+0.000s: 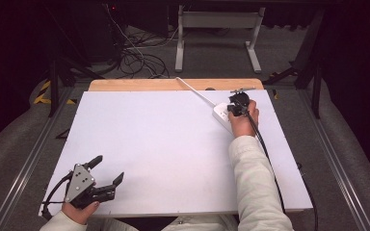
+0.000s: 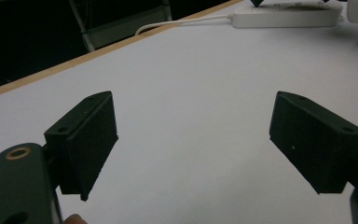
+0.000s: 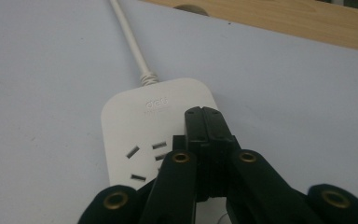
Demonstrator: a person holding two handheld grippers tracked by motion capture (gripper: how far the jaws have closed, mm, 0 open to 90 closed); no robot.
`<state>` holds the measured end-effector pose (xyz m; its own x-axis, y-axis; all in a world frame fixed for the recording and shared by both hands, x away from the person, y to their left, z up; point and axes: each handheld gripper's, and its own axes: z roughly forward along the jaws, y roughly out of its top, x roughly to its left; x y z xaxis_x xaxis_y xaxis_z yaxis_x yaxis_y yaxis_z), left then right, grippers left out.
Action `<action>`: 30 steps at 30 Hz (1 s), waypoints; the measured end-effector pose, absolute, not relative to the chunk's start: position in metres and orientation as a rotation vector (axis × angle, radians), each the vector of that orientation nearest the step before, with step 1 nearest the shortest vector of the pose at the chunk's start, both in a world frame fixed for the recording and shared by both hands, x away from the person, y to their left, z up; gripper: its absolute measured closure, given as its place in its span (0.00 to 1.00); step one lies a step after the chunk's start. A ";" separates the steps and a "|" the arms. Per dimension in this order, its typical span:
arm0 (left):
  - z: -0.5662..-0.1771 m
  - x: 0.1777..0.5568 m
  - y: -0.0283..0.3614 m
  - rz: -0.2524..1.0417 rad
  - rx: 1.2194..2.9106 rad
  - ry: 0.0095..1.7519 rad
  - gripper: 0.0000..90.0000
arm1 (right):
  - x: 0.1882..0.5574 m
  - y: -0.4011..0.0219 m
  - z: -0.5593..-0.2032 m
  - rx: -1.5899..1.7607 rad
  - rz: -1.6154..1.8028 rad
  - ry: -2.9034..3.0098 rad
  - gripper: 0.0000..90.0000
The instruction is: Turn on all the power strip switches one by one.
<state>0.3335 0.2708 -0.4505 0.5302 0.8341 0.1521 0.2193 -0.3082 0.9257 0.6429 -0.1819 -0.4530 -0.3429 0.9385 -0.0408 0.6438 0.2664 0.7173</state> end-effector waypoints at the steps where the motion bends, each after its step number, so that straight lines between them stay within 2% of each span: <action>1: -0.451 0.333 0.271 0.806 1.810 0.877 0.17 | 0.643 -0.182 -0.453 1.430 0.847 2.079 1.00; 12: -0.451 0.334 0.271 0.802 1.811 0.881 0.17 | 0.643 -0.183 -0.450 1.431 0.853 2.100 1.00; 19: -0.451 0.334 0.271 0.803 1.812 0.881 0.17 | 0.624 -0.183 -0.421 1.326 0.967 2.069 1.00; 30: -0.451 0.334 0.270 0.808 1.814 0.876 0.17 | 0.609 -0.190 -0.402 1.289 0.980 2.069 1.00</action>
<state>0.3345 0.2701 -0.4505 0.5282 0.8351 0.1538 0.2202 -0.3097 0.9250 0.6094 -0.1901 -0.4021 -0.4201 0.9063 -0.0452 0.5392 0.2894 0.7909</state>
